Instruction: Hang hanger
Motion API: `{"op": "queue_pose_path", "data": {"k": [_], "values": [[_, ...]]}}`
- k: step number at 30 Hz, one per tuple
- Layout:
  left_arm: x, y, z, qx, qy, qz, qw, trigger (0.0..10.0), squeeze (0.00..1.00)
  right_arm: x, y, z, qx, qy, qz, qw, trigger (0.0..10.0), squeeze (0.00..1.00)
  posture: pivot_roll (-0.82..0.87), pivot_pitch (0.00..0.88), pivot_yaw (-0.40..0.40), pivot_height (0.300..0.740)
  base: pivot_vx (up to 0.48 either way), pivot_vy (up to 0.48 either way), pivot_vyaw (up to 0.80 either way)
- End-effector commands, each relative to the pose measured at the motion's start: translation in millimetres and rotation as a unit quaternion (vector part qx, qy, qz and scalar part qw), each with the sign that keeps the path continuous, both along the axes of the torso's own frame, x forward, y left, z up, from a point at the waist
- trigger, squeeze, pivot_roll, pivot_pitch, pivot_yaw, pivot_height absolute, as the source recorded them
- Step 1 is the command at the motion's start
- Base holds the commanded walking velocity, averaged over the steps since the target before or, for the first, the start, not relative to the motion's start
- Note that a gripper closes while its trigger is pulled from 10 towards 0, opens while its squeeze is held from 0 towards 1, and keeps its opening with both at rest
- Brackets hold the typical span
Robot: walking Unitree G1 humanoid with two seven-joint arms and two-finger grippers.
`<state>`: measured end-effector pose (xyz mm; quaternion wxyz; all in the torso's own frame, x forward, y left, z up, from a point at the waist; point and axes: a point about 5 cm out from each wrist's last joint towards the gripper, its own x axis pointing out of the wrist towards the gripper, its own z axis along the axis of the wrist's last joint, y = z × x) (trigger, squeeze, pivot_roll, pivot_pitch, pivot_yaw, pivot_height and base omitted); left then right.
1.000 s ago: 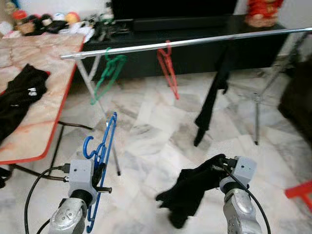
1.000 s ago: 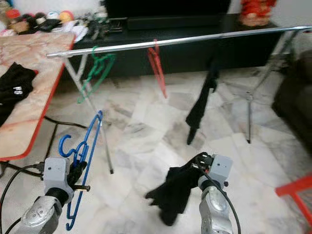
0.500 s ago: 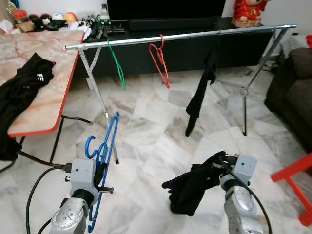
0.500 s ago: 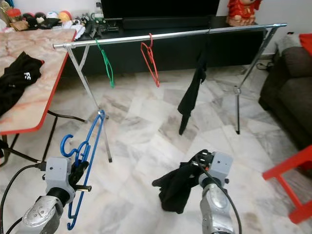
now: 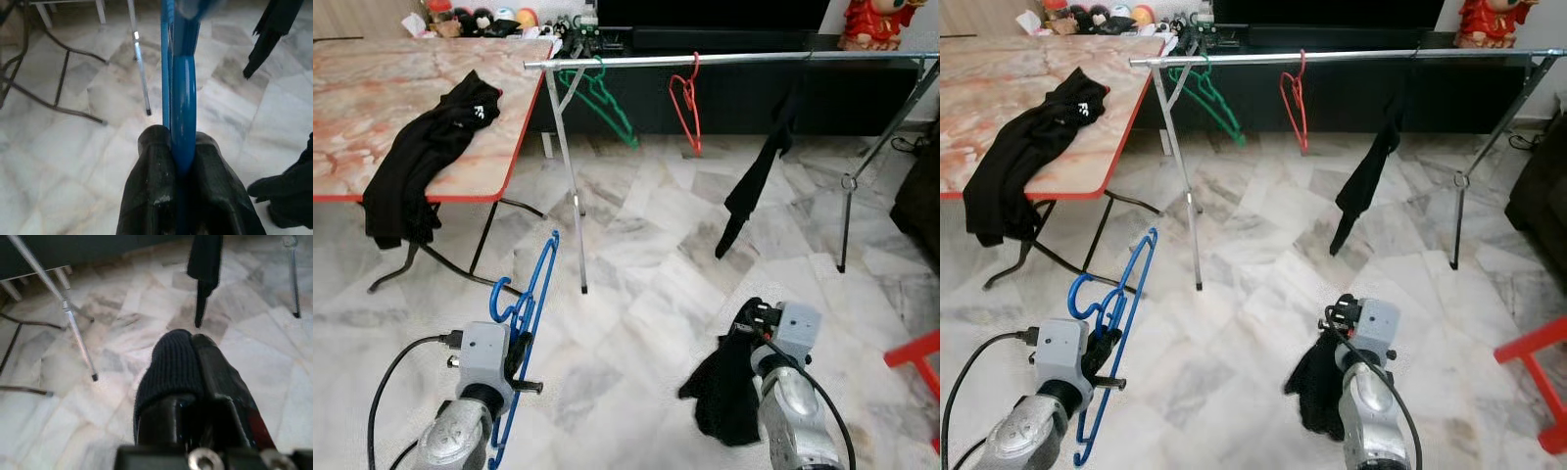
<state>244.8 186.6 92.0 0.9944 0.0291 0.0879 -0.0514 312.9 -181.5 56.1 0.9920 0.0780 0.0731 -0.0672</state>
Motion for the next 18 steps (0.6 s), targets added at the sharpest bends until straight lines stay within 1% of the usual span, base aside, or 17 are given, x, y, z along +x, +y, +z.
{"op": "queue_pose_path", "data": {"k": [1, 2, 4, 5, 6, 8, 9, 10, 11, 12, 13, 16, 17, 18], "values": [[-0.7, -4.0, 0.7, 0.004, 0.003, -0.015, 1.0, 10.0, 0.0, 4.5, -1.7, 6.8, -0.001, -0.012, -0.003, 1.0, 10.0, 0.0, 0.07, 0.166, -0.026, 0.74, 0.0, 0.0, 0.0], [-1.2, -5.3, 0.1, 0.005, 0.008, -0.028, 1.0, 10.0, 0.0, 5.6, -1.4, 7.4, -0.001, -0.012, -0.003, 1.0, 10.0, 0.0, 0.07, 0.166, -0.027, 0.74, 0.0, 0.0, 0.0], [-2.4, -9.3, -1.5, 0.026, 0.028, -0.077, 0.996, 10.0, 0.0, 11.3, -0.9, 10.5, 0.0, -0.011, -0.004, 1.0, 10.0, 0.0, 0.07, 0.167, -0.027, 0.74, 0.0, 0.0, 0.0], [-2.6, -10.4, -1.8, 0.028, 0.036, -0.09, 0.995, 10.0, 0.0, 12.9, -1.1, 11.1, -0.004, -0.008, -0.006, 1.0, 10.0, 0.0, 0.07, 0.167, -0.027, 0.74, 0.0, 0.0, 0.0], [-3.0, -12.0, -1.6, 0.036, 0.045, -0.111, 0.992, 10.0, 0.0, 15.1, -1.9, 11.7, -0.013, -0.001, -0.011, 1.0, 10.0, 0.0, 0.07, 0.167, -0.027, 0.74, 0.0, 0.0, 0.0], [-4.4, -15.1, -2.4, 0.054, 0.068, -0.155, 0.984, 10.0, 0.0, 19.4, -2.6, 13.9, -0.01, 0.003, -0.017, 1.0, 10.0, 0.0, 0.07, 0.167, -0.028, 0.74, 0.0, 0.0, 0.0], [-6.3, -16.5, -4.3, 0.08, 0.088, -0.191, 0.974, 10.0, 0.0, 23.4, -2.5, 16.5, 0.002, 0.006, -0.024, 1.0, 10.0, 0.0, 0.08, 0.169, -0.027, 0.74, 0.0, 0.0, 0.0], [-9.4, -14.5, -9.5, 0.121, 0.129, -0.234, 0.956, 10.0, 0.0, 30.9, -0.2, 20.8, -0.012, 0.019, -0.021, 1.0, 10.0, 0.0, 0.07, 0.166, -0.026, 0.74, 0.0, 0.0, 0.0], [-10.1, -12.8, -11.2, 0.13, 0.144, -0.241, 0.951, 10.0, 0.0, 33.2, 0.8, 22.4, -0.019, 0.022, -0.018, 0.999, 10.0, 0.0, 0.07, 0.166, -0.026, 0.74, 0.0, 0.0, 0.0], [-10.1, -12.8, -11.2, 0.13, 0.144, -0.241, 0.951, 10.0, 0.0, 33.2, 0.8, 22.4, -0.019, 0.022, -0.018, 0.999, 10.0, 0.0, 0.07, 0.166, -0.026, 0.74, 0.0, 0.0, 0.0], [-9.3, -10.3, -12.2, 0.139, 0.168, -0.263, 0.94, 10.0, 0.0, 40.4, 5.8, 29.9, -0.015, 0.015, -0.006, 1.0, 10.0, 0.0, 0.07, 0.166, -0.024, 0.74, 0.0, 0.0, 0.0], [-6.0, -10.0, -11.0, 0.152, 0.181, -0.303, 0.923, 10.0, 0.0, 49.2, 14.7, 38.7, -0.012, 0.011, 0.015, 1.0, 10.0, 0.0, 0.08, 0.161, -0.026, 0.74, 0.0, 0.0, 0.0], [-4.6, -14.5, -9.8, 0.164, 0.188, -0.348, 0.904, 10.0, 0.0, 54.8, 22.0, 44.1, 0.007, 0.011, 0.027, 1.0, 10.0, 0.0, 0.08, 0.161, -0.026, 0.74, 0.0, 0.0, 0.0], [-4.3, -17.5, -9.1, 0.169, 0.191, -0.369, 0.893, 10.0, 0.0, 57.6, 25.1, 47.2, 0.02, 0.008, 0.03, 0.999, 10.0, 0.0, 0.09, 0.157, -0.028, 0.74, 0.0, 0.0, 0.0]]}}
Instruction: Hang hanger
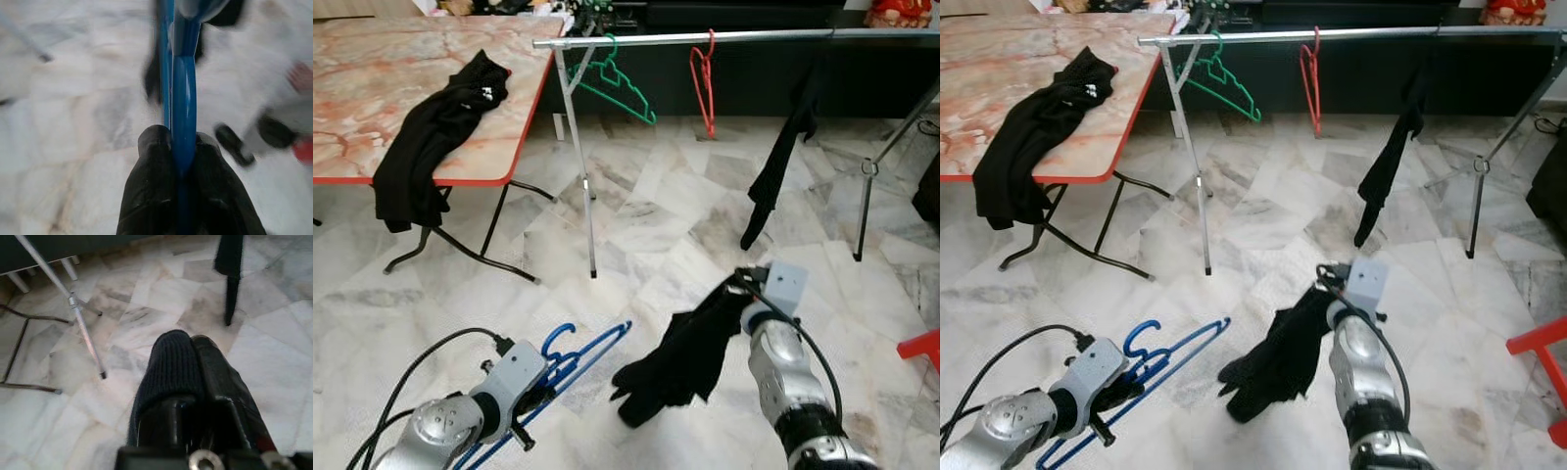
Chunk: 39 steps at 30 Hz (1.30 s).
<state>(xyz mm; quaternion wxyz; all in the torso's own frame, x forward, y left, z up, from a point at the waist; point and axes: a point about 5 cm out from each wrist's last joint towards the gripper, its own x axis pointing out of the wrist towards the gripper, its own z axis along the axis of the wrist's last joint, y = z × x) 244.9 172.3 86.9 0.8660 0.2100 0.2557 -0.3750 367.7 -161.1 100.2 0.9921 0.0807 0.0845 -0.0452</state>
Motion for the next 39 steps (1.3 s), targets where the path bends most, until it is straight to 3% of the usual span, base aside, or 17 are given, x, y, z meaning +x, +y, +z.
{"op": "queue_pose_path", "data": {"k": [1, 6, 9, 11, 13, 16, 22, 26, 29, 39], "values": [[-4.3, -4.9, -3.6, 0.009, 0.022, -0.045, 0.999, 10.0, 0.0, 4.5, 6.5, 5.0, 0.023, -0.003, 0.008, 1.0, 10.0, 0.0, 0.09, 0.156, -0.027, 0.74, 0.0, 0.0, 0.0], [0.0, -18.0, 3.1, 0.018, 0.039, -0.114, 0.993, 10.0, 0.0, 17.8, 17.7, 26.1, 0.05, -0.021, 0.022, 0.998, 10.0, 0.0, 0.08, 0.149, -0.027, 0.74, 0.0, 0.0, 0.0], [5.9, -29.6, 5.0, 0.021, 0.036, -0.138, 0.99, 10.0, 0.0, 22.0, 31.8, 27.6, 0.063, 0.01, 0.055, 0.996, 10.0, 0.0, 0.09, 0.144, -0.031, 0.74, 0.0, 0.0, 0.0], [6.8, -30.7, 5.4, 0.02, 0.035, -0.138, 0.99, 10.0, 0.0, 22.1, 32.7, 27.2, 0.058, 0.014, 0.058, 0.996, 10.0, 0.0, 0.09, 0.144, -0.031, 0.74, 0.0, 0.0, 0.0], [13.7, -39.4, 9.0, 0.004, 0.03, -0.136, 0.99, 10.0, 0.0, 21.8, 43.1, 23.7, 0.013, 0.039, 0.107, 0.993, 10.0, 0.0, 0.09, 0.142, -0.038, 0.74, 0.0, 0.0, 0.0], [20.9, -48.4, 10.7, -0.009, 0.021, -0.126, 0.992, 10.0, 0.0, 20.1, 46.7, 18.5, -0.012, 0.058, 0.121, 0.991, 10.0, 0.0, 0.1, 0.141, -0.044, 0.74, 0.0, 0.0, 0.0], [28.7, -60.7, 11.2, -0.018, 0.006, -0.108, 0.994, 10.0, 0.0, 17.8, 48.9, 12.7, -0.006, 0.074, 0.126, 0.989, 10.0, 0.0, 0.1, 0.136, -0.046, 0.74, 0.0, 0.0, 0.0], [32.1, -60.3, 10.5, -0.008, -0.007, -0.089, 0.996, 10.0, 0.0, 18.9, 44.7, 14.5, -0.007, 0.07, 0.118, 0.991, 10.0, 0.0, 0.1, 0.134, -0.044, 0.74, 0.0, 0.0, 0.0], [35.1, -52.4, 5.6, 0.026, -0.013, -0.069, 0.997, 10.0, 0.0, 19.6, 40.9, 15.4, -0.013, 0.068, 0.113, 0.991, 10.0, 0.0, 0.1, 0.131, -0.043, 0.74, 0.0, 0.0, 0.0], [34.5, -47.9, 3.6, 0.03, -0.014, -0.055, 0.998, 10.0, 0.0, 19.3, 36.6, 14.6, -0.012, 0.066, 0.109, 0.992, 10.0, 0.0, 0.1, 0.12, -0.042, 0.74, 0.0, 0.0, 0.0]]}}
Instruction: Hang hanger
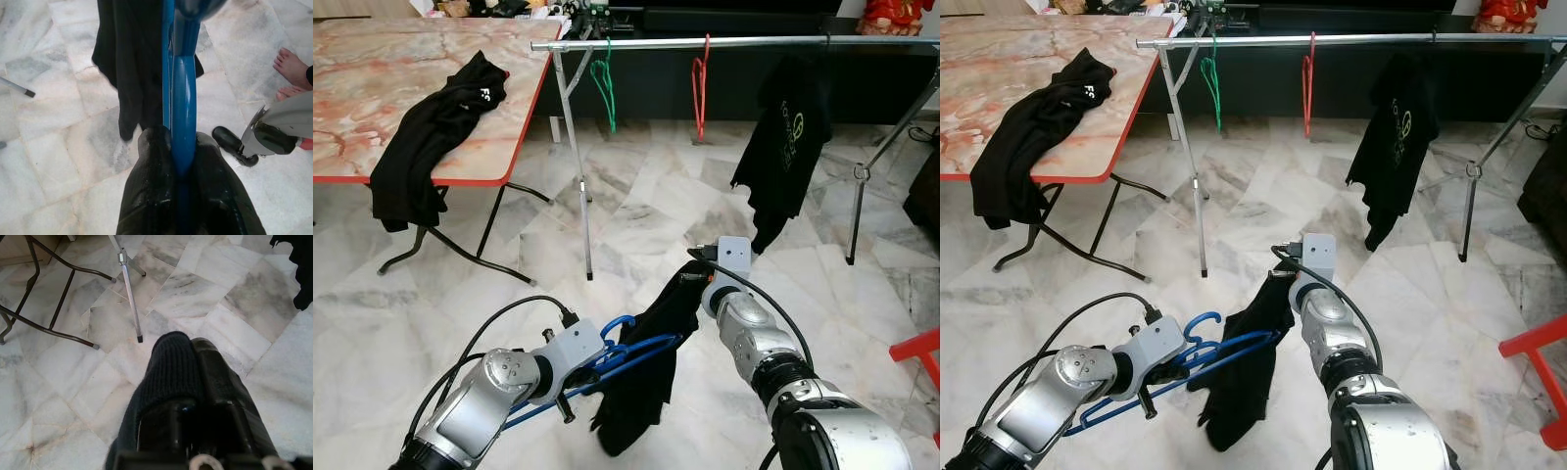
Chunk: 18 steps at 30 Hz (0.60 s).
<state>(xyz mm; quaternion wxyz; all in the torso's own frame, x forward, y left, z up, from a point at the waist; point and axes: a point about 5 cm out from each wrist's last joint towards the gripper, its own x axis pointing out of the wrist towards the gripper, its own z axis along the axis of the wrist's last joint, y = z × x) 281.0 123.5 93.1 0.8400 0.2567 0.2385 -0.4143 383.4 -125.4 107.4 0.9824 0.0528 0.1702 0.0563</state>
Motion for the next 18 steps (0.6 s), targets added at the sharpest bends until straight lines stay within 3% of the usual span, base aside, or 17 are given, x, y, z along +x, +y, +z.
{"op": "queue_pose_path", "data": {"k": [1, 8, 14, 18], "values": [[-0.4, -0.1, -2.8, -0.001, -0.001, 0.008, 1.0, 10.0, 0.0, 3.1, 2.7, 6.7, 0.006, -0.011, 0.002, 1.0, 10.0, 0.0, 0.1, 0.12, -0.042, 0.74, 0.0, 0.0, 0.0], [10.6, -11.9, 4.6, -0.035, -0.03, 0.037, 0.998, 10.0, 0.0, 1.5, 12.2, 5.0, 0.029, -0.004, 0.02, 0.999, 10.0, 0.0, 0.09, 0.132, -0.049, 0.74, 0.0, 0.0, 0.0], [14.4, -20.3, 8.1, -0.07, -0.031, 0.057, 0.995, 10.0, 0.0, 1.3, 9.4, 3.8, 0.047, 0.002, 0.003, 0.999, 10.0, 0.0, 0.09, 0.135, -0.05, 0.74, 0.0, 0.0, 0.0], [19.4, -21.3, 11.6, -0.07, -0.045, 0.083, 0.993, 10.0, 0.0, 0.7, 4.3, 1.8, 0.054, 0.005, -0.015, 0.998, 10.0, 0.0, 0.1, 0.138, -0.053, 0.74, 0.0, 0.0, 0.0]]}}
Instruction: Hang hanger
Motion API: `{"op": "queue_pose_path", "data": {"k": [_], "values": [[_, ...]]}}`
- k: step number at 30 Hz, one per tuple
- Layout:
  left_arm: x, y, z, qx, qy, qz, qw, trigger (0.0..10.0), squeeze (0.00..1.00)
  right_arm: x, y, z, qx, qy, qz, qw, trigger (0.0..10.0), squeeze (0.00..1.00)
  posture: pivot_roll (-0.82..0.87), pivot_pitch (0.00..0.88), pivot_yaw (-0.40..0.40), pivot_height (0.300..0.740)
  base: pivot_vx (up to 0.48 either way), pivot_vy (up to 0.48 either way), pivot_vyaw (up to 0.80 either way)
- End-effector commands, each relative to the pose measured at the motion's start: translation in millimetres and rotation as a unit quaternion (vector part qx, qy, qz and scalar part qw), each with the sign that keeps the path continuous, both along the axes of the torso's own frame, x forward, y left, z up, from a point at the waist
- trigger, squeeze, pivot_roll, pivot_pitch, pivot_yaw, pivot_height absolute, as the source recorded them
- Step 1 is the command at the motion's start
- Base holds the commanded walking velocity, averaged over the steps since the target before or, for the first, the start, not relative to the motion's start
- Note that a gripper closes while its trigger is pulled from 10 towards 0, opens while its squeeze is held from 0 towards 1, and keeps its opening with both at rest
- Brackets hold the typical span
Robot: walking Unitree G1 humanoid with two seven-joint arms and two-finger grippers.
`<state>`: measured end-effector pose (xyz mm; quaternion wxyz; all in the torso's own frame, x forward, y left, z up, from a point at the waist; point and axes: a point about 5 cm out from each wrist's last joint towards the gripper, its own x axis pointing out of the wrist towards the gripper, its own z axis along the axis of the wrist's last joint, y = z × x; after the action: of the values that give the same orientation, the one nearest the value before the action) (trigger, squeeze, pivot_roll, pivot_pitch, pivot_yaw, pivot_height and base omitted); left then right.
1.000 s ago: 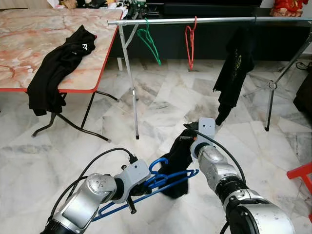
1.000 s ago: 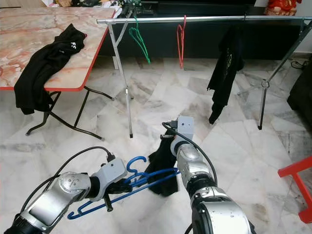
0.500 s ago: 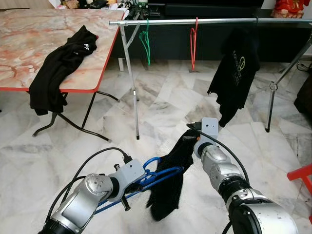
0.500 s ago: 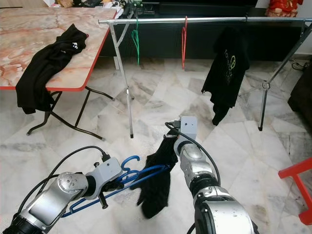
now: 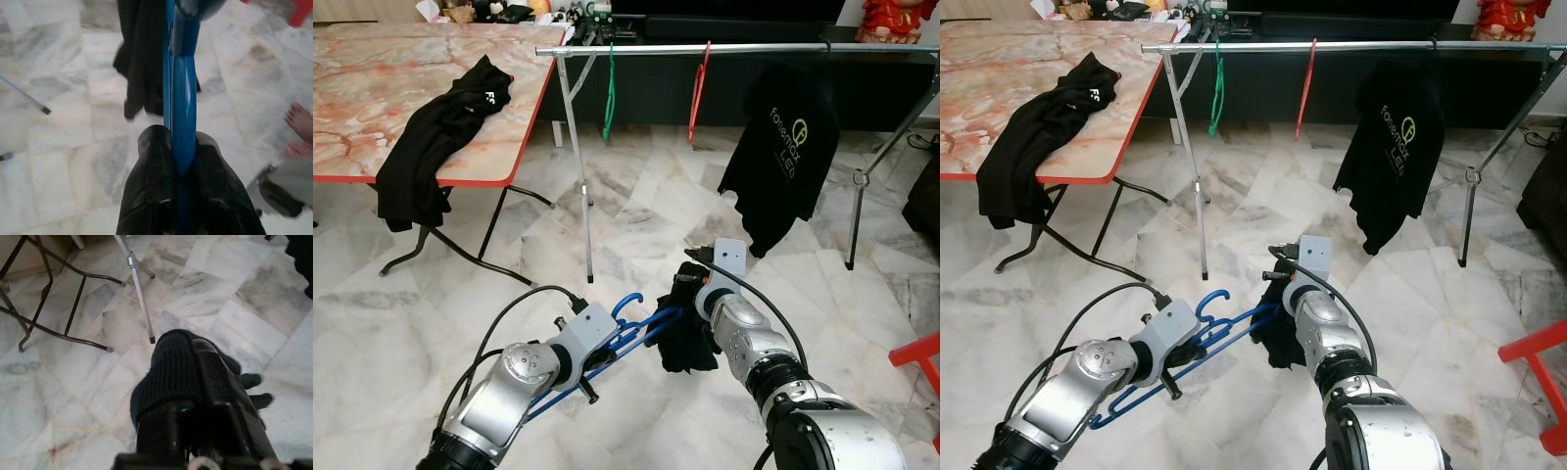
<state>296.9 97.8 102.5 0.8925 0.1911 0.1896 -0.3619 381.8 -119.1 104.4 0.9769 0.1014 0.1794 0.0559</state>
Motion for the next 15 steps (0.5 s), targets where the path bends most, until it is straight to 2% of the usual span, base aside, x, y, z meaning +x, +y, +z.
{"op": "queue_pose_path", "data": {"k": [1, 4, 6, 10, 11, 12, 15], "values": [[6.9, 6.6, 4.2, 0.007, -0.013, 0.037, 0.999, 10.0, 0.0, 2.1, -6.7, 3.8, 0.009, -0.006, -0.025, 1.0, 10.0, 0.0, 0.1, 0.139, -0.054, 0.74, 0.0, 0.0, 0.0], [12.0, 11.7, 6.0, 0.003, -0.024, 0.071, 0.997, 10.0, 0.0, 1.4, -12.1, 2.0, 0.031, 0.002, -0.055, 0.998, 10.0, 0.0, 0.1, 0.142, -0.053, 0.74, 0.0, 0.0, 0.0], [12.6, 12.4, 6.0, 0.002, -0.025, 0.075, 0.997, 10.0, 0.0, 1.2, -12.3, 1.5, 0.037, 0.005, -0.058, 0.998, 10.0, 0.0, 0.1, 0.142, -0.053, 0.74, 0.0, 0.0, 0.0], [10.5, 10.4, 6.8, -0.014, -0.016, 0.068, 0.997, 10.0, 0.0, -1.6, -8.6, -3.5, 0.086, 0.02, -0.052, 0.995, 10.0, 0.0, 0.1, 0.15, -0.052, 0.74, 0.0, 0.0, 0.0], [9.8, 9.6, 6.8, -0.018, -0.014, 0.064, 0.998, 10.0, 0.0, -1.0, -3.6, -0.6, 0.093, 0.006, -0.027, 0.995, 10.0, 0.0, 0.1, 0.152, -0.053, 0.74, 0.0, 0.0, 0.0], [8.4, 8.2, 7.4, -0.027, -0.01, 0.06, 0.998, 10.0, 0.0, 0.4, 7.6, 8.3, 0.099, -0.032, 0.026, 0.994, 10.0, 0.0, 0.1, 0.157, -0.052, 0.74, 0.0, 0.0, 0.0], [7.4, 6.4, 8.1, -0.035, -0.004, 0.055, 0.998, 10.0, 0.0, 0.8, 14.3, 13.8, 0.113, -0.048, 0.052, 0.991, 10.0, 0.0, 0.1, 0.157, -0.052, 0.74, 0.0, 0.0, 0.0]]}}
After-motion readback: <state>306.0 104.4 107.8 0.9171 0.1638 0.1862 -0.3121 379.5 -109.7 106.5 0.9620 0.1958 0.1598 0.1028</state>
